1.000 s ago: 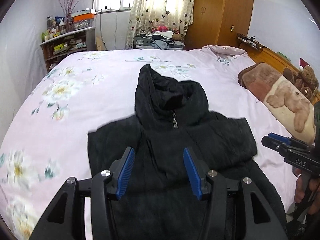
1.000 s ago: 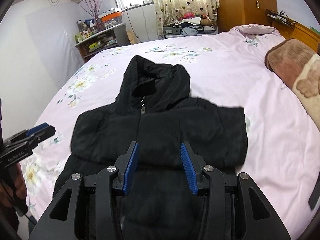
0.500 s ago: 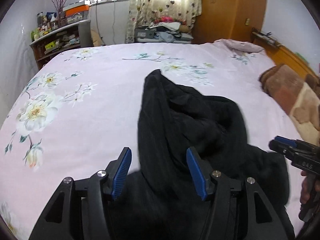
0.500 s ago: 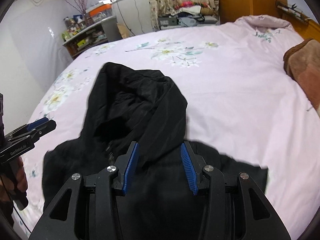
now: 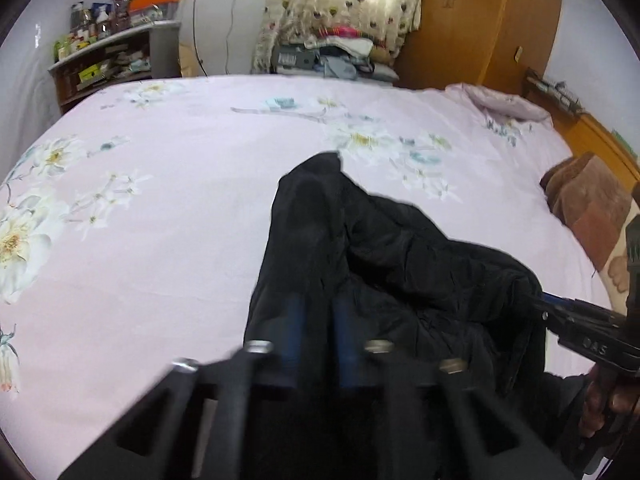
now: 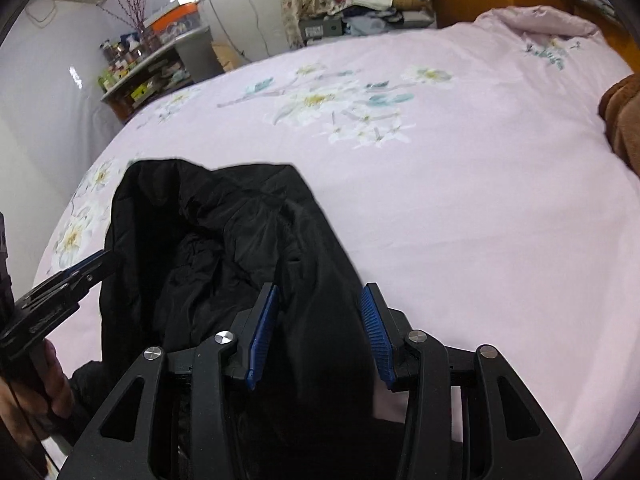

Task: Fold large clothes
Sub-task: 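Grasp the jacket hem with both tools and lift it toward the hood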

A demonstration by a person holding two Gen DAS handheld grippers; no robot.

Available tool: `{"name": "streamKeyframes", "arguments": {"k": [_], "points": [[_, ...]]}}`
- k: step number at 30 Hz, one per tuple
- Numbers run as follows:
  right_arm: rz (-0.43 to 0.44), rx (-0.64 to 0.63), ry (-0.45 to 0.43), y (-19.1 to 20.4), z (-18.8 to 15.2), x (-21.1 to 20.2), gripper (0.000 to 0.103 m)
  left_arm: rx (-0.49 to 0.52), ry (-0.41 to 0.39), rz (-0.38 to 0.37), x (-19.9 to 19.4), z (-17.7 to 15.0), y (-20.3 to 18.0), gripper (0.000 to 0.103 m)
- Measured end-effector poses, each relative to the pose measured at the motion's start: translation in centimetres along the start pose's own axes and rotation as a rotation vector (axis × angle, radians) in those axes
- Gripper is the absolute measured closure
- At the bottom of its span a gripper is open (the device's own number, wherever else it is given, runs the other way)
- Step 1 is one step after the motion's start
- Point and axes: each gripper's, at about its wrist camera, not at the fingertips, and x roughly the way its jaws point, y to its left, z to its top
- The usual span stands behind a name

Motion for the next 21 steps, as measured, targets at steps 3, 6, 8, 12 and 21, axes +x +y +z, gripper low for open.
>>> {"name": "streamKeyframes", "arguments": {"k": [3, 6, 8, 12, 21], "points": [[-0.001, -0.007, -0.008, 0.5, -0.5, -0.6, 0.095, 0.025, -0.017, -0.006, -0.8, -0.6, -0.3, 0.101], [0.022, -0.008, -0.061, 0.8, -1.0, -3.5, 0.096, 0.013, -0.065, -0.02, -3.6, -1.1, 0.3, 0.101], [0.058, -0.001, -0.1, 1.0, -1.7, -6.2, 0.096, -0.008, -0.097, -0.049, -6.3, -1.5, 0.9, 0.101], [0.103, 0.01, -0.165, 1.7, -4.3, -11.5, 0.096, -0.043, -0.164, -0.086, -12.1, -3.1, 1.7, 0.101], [0.148, 0.042, -0.185, 2.6, -12.6, -19.1, 0.096, -0.091, -0.2, -0.117, -21.2, -10.9, 3.1, 0.101]]}}
